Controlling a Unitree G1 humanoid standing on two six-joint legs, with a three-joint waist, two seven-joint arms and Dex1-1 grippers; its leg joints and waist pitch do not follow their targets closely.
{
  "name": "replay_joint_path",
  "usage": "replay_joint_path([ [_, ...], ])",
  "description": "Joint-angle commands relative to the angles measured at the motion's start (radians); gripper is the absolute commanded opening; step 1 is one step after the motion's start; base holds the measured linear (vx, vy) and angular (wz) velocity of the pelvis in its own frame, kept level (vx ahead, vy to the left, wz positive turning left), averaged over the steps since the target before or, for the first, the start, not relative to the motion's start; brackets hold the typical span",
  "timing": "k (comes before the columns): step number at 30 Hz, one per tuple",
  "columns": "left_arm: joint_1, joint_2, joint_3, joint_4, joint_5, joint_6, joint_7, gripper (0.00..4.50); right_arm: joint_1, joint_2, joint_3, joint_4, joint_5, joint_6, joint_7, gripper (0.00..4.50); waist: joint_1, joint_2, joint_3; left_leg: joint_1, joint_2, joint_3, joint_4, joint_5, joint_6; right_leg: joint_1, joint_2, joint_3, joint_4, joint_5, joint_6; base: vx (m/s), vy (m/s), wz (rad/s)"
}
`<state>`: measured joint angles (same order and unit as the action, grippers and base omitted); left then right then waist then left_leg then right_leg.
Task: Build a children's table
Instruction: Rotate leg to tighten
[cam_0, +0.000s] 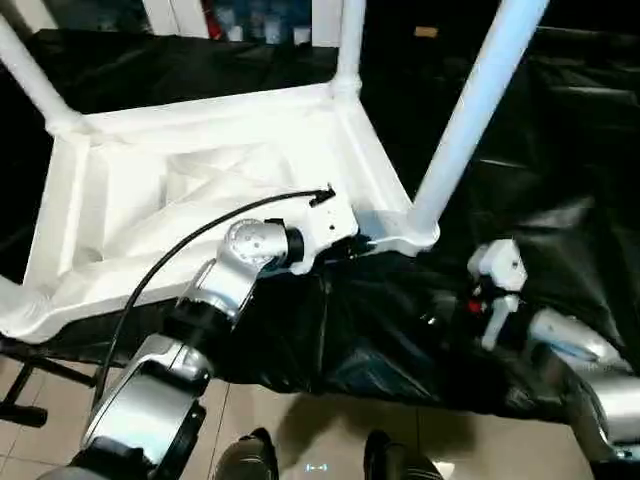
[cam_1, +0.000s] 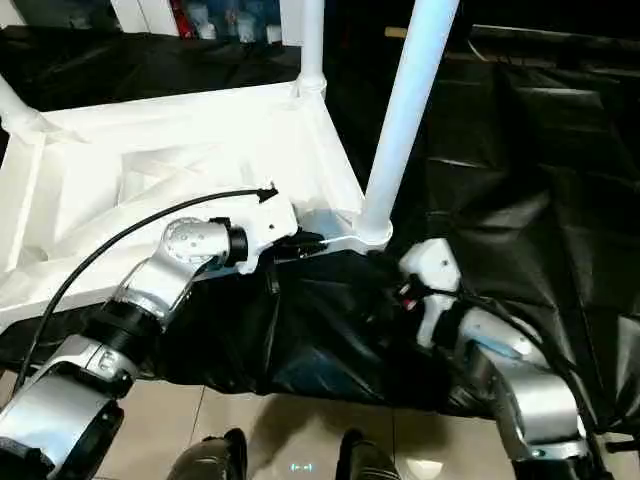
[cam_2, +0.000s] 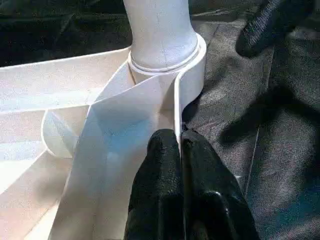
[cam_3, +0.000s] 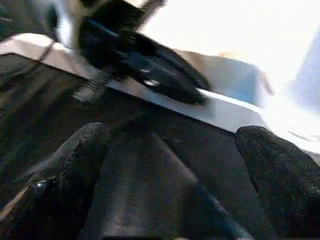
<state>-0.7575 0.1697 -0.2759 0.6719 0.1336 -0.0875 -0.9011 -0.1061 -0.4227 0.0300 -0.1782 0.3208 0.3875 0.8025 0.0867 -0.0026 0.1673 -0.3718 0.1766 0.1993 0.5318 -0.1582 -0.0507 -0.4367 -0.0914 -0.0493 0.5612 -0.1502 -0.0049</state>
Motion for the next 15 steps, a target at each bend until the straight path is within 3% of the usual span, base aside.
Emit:
replay_joint_path([
  [1,0.044,-0.011,-0.011,0.030,-0.028,0.001,-0.017,0.44,0.001,0.014,0.025,-0.037,0.005,0.025,-0.021,4.50,-0.003,-0.038,-0.074,0.000,0.044,-0.017,-0.039,-0.140,0.154,0.057,-0.054,0.039,-0.055,-0.270,-0.187,0.000,0.000,0.00],
  [5,0.040,0.000,0.008,0.014,-0.043,0.024,-0.026,0.80,-0.016,0.034,0.044,-0.038,-0.002,0.034,-0.048,4.50,-0.002,-0.034,-0.077,0.002,0.044,-0.017,-0.037,-0.129,0.144,0.055,-0.053,0.039,-0.050,-0.247,-0.200,0.000,0.000,0.00],
  [6,0.047,0.015,0.024,-0.021,-0.067,0.046,-0.054,0.80,-0.019,0.039,0.061,-0.043,-0.008,0.032,-0.054,4.50,0.000,-0.025,-0.077,0.004,0.047,-0.018,-0.037,-0.117,0.144,0.053,-0.053,0.039,-0.043,-0.188,-0.218,0.000,0.000,0.00],
  [9,0.055,0.033,0.039,-0.051,-0.084,0.059,-0.067,1.10,-0.017,0.046,0.073,-0.050,-0.016,0.034,-0.057,4.50,-0.004,-0.027,-0.087,0.001,0.046,-0.017,-0.024,-0.035,0.171,0.058,-0.046,0.039,-0.020,-0.006,-0.265,0.000,0.000,0.00],
  [10,0.064,0.058,0.063,-0.086,-0.115,0.085,-0.089,1.18,-0.015,0.052,0.082,-0.056,-0.024,0.037,-0.070,4.50,-0.003,-0.018,-0.092,-0.002,0.045,-0.017,-0.017,0.000,0.184,0.061,-0.047,0.039,-0.010,0.069,-0.288,0.000,0.000,0.00],
  [11,0.067,0.064,0.069,-0.096,-0.123,0.092,-0.095,1.18,-0.015,0.054,0.085,-0.058,-0.026,0.038,-0.073,4.50,-0.004,-0.022,-0.090,-0.007,0.043,-0.017,-0.015,0.011,0.188,0.062,-0.047,0.040,-0.006,0.094,-0.297,0.000,0.000,0.00],
  [12,0.071,0.085,0.086,-0.114,-0.134,0.105,-0.097,1.36,-0.014,0.056,0.087,-0.060,-0.028,0.039,-0.079,4.50,-0.006,-0.019,-0.086,-0.007,0.043,-0.015,-0.016,-0.035,0.184,0.060,-0.049,0.039,-0.012,0.058,-0.301,0.000,0.000,0.00],
  [13,0.072,0.096,0.094,-0.121,-0.138,0.110,-0.098,1.47,-0.013,0.057,0.087,-0.061,-0.029,0.039,-0.083,4.50,-0.006,-0.019,-0.086,-0.007,0.043,-0.015,-0.016,-0.035,0.184,0.060,-0.049,0.039,-0.012,0.058,-0.301,0.000,0.000,0.00],
  [15,0.089,0.166,0.133,-0.163,-0.164,0.145,-0.121,1.58,-0.016,0.064,0.090,-0.057,-0.032,0.036,-0.099,4.50,-0.006,-0.013,-0.081,-0.004,0.045,-0.015,-0.023,-0.127,0.140,0.059,-0.052,0.039,-0.028,-0.089,-0.283,0.000,0.000,0.00],
])
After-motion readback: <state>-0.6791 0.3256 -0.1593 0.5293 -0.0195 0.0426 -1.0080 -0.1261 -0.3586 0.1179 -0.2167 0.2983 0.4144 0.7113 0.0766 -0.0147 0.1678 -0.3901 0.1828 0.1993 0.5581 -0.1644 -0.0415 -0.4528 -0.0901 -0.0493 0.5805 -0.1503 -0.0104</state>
